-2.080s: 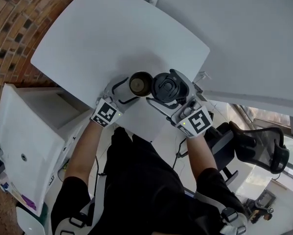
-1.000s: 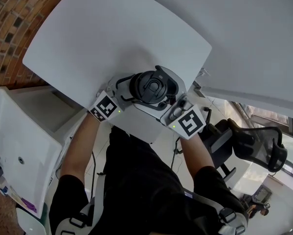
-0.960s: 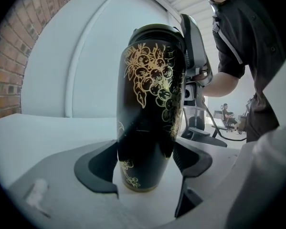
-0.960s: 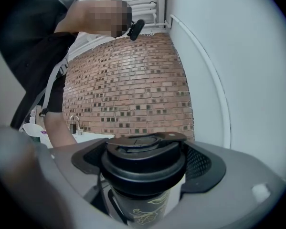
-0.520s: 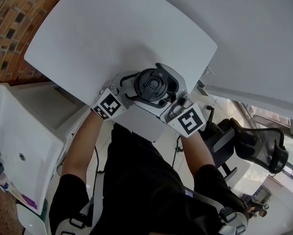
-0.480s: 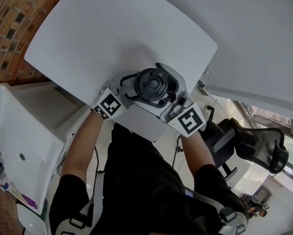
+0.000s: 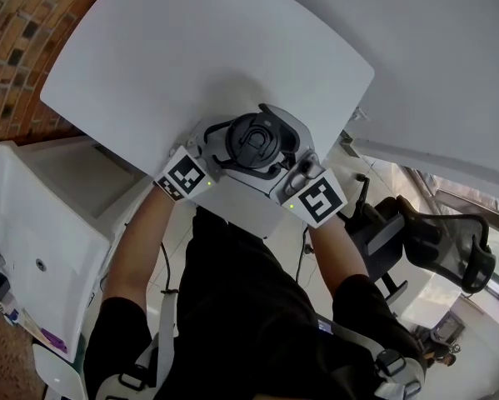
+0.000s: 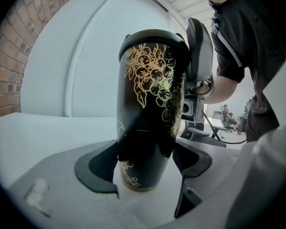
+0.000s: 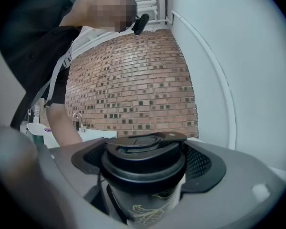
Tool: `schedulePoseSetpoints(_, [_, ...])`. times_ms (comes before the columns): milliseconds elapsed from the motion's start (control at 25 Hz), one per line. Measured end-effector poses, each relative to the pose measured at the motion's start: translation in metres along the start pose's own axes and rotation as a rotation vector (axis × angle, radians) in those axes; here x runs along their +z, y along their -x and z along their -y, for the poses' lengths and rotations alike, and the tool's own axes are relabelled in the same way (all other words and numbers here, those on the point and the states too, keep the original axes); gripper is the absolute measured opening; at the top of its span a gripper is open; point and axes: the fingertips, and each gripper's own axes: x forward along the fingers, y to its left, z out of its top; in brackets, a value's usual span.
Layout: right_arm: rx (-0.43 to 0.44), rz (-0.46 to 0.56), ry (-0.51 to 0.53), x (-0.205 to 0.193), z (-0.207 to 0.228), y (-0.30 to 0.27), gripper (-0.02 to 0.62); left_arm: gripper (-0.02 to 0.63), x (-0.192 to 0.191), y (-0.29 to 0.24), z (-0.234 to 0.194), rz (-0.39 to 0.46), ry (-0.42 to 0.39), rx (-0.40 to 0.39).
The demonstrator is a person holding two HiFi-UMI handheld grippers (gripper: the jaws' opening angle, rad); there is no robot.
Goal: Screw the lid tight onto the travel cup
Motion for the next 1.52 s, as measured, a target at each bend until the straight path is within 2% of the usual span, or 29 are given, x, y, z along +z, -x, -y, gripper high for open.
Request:
schedulePoseSetpoints(320, [0.032, -0.023, 0.022, -0.001, -0.002, -0.002, 0.476, 0.365, -0.001, 0.001, 0.000, 0.000, 0.004, -0.002])
schedulePoseSetpoints(480, [0.004, -0.023, 0.043, -0.001, 0.000, -0.001, 0.476, 0.364, 0.000, 0.000, -0.001, -0.001, 0.000, 0.004])
schedulePoseSetpoints(960, [-0.164, 0.040, 0.020, 0.003, 0.005, -0.001, 0.472, 0.362, -0.002, 0.000, -0.001, -0.003, 0.012, 0.014])
schedulePoseSetpoints(1360, [-0.393, 0.055, 0.011, 0.000, 0.011, -0.001, 0.460, 0.362, -0.002, 0.002, -0.003, -0.003, 0.013, 0.018])
schedulePoseSetpoints(1440, [-0.380, 0.046, -0.025, -0.003, 0.010, -0.001, 0.460, 0.362, -0.002, 0.001, -0.003, -0.004, 0.015, 0.022])
schedulePoseSetpoints(1520, [-0.294, 0.052, -0.090, -0.003, 0.007, 0.001, 0.512, 0.362, -0.003, 0.001, -0.002, -0.003, 0.025, 0.026])
